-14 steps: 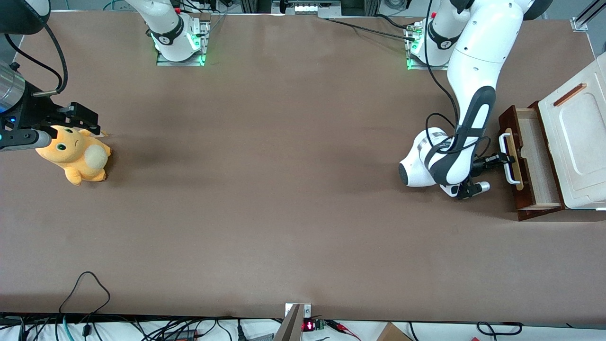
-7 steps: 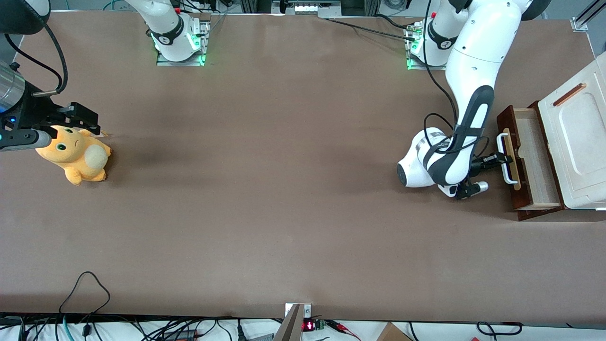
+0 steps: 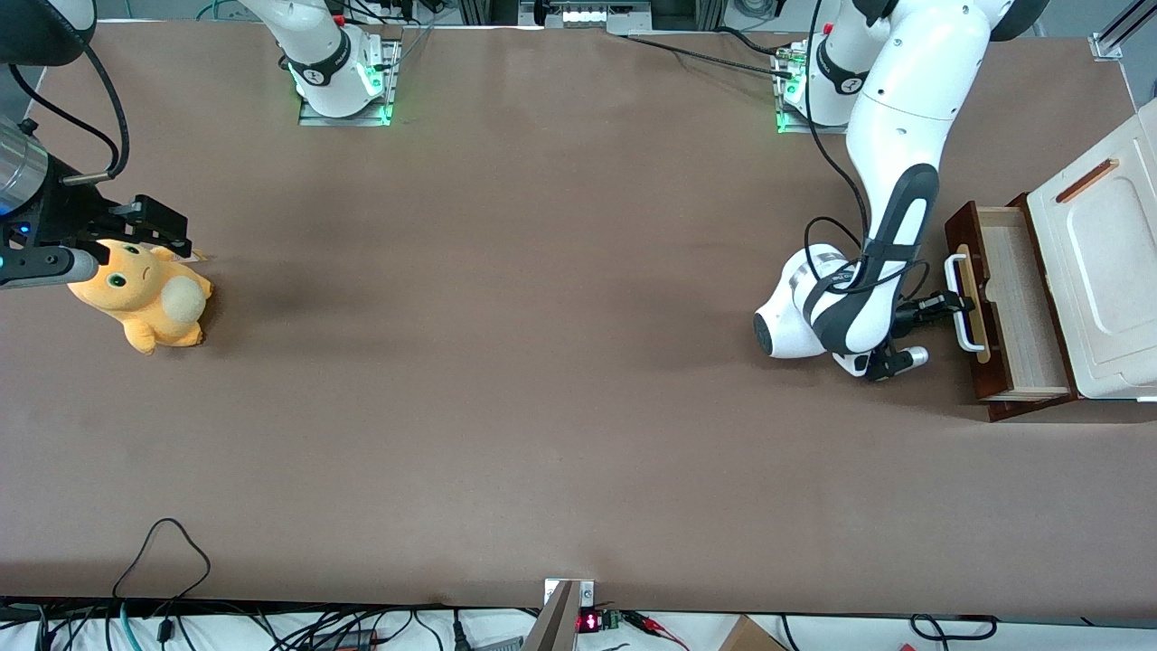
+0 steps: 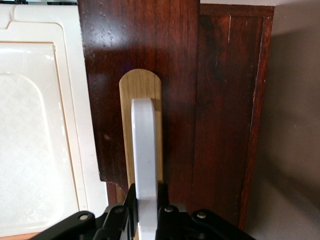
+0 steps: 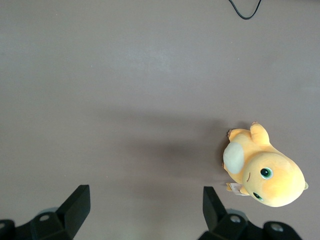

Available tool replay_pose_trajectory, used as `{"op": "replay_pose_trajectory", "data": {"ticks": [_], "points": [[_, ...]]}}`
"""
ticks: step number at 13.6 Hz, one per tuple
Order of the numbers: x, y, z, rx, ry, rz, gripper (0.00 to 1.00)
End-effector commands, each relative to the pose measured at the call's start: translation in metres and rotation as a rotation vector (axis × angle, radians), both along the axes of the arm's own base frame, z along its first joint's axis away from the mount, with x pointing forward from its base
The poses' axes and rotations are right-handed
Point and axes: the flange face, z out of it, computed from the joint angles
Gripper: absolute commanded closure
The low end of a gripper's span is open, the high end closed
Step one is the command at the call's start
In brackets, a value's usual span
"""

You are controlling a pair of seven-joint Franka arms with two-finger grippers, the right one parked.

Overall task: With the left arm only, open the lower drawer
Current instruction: 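Open the left gripper and back it away from the handle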

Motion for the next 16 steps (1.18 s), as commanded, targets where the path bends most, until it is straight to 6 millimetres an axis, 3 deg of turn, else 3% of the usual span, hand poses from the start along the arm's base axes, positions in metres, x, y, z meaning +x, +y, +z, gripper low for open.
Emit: {"op": "replay_pose_trajectory", "data": {"ticks": [1, 2, 3, 11, 14, 16], "points": [[-0.037, -0.065, 0.008, 0.0, 0.02, 0.072, 0.73], [-0.036, -0.065, 0.008, -0.001, 0.024, 0.07, 0.49], [-0.036, -0.065, 0.008, -0.005, 0.032, 0.07, 0.0], [-0.034, -0.062, 0.01, -0.01, 0.029, 0.073, 0.0], [-0.021, -0.057, 0.02, -0.055, 0.033, 0.078, 0.0], [-0.005, -0.053, 0.037, -0.101, 0.061, 0.083, 0.0]]}}
